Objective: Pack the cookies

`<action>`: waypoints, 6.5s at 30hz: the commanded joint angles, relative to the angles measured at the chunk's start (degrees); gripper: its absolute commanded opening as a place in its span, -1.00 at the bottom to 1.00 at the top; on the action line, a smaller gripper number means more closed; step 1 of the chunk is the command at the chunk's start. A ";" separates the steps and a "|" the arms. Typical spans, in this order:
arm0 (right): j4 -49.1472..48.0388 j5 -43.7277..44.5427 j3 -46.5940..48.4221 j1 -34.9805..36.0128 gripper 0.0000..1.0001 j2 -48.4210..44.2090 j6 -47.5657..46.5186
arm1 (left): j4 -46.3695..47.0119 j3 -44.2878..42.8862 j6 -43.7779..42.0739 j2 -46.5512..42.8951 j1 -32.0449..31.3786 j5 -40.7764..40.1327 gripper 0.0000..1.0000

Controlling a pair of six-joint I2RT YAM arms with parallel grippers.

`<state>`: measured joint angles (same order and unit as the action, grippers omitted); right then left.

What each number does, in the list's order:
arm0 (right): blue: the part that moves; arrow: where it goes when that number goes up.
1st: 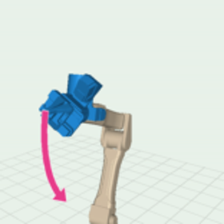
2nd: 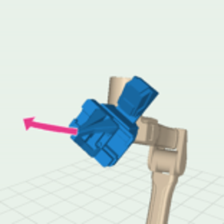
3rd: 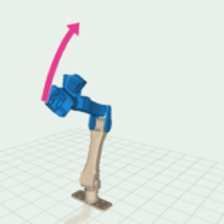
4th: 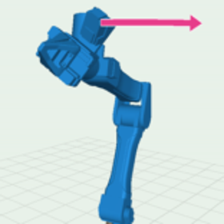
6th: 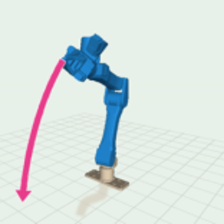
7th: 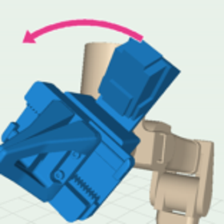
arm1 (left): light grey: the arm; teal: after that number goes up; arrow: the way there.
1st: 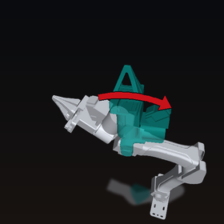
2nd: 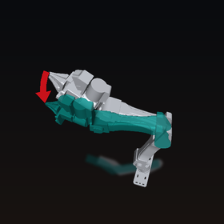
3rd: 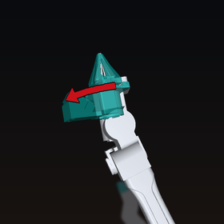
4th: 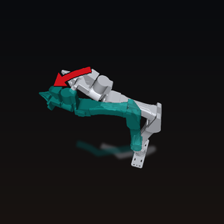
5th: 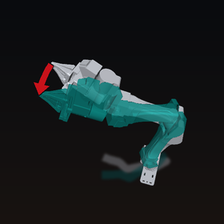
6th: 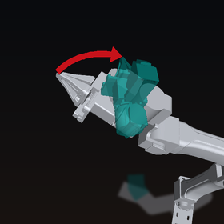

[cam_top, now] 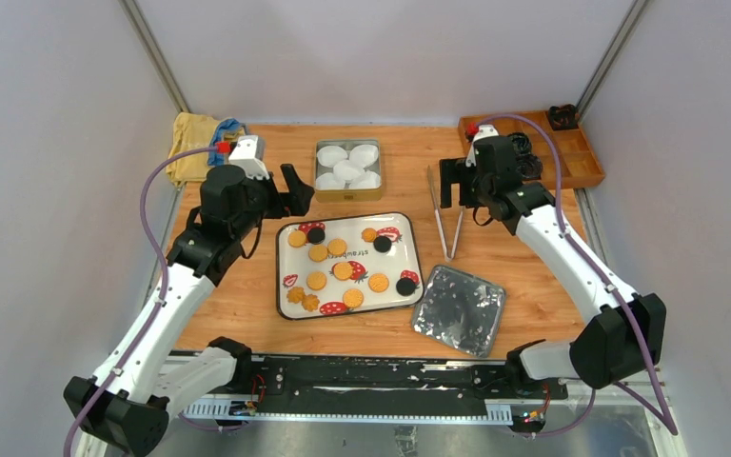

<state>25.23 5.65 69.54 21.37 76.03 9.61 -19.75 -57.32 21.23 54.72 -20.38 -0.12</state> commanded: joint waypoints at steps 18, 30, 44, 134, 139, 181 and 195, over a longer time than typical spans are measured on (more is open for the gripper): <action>3.04 -6.41 9.12 1.30 0.79 14.14 2.79 | -5.84 -4.31 8.11 16.28 5.79 4.01 0.78; 5.01 -2.90 -0.37 1.40 0.96 15.92 7.19 | -4.03 4.20 7.07 9.97 5.79 3.55 0.82; 2.20 0.78 2.75 -1.24 1.00 29.09 10.07 | -4.69 3.71 6.45 9.47 5.79 3.56 0.82; 6.14 9.15 -15.42 34.54 0.29 -3.46 12.20 | -5.54 5.55 7.92 2.47 5.70 1.24 0.84; 5.65 13.25 -15.20 34.53 0.30 -1.49 11.76 | -5.96 5.47 7.38 1.76 5.70 0.75 0.84; 5.66 12.73 -0.41 34.07 -0.71 2.05 7.64 | -5.97 5.99 7.68 0.63 5.70 0.21 0.75; 4.54 8.98 30.59 19.85 -0.81 32.05 -1.65 | -6.90 3.69 5.81 2.40 5.70 -2.24 0.79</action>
<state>29.56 16.43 93.49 46.13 102.26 10.96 -25.89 -52.27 28.45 56.95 -14.66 -0.34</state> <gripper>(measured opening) 0.460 0.891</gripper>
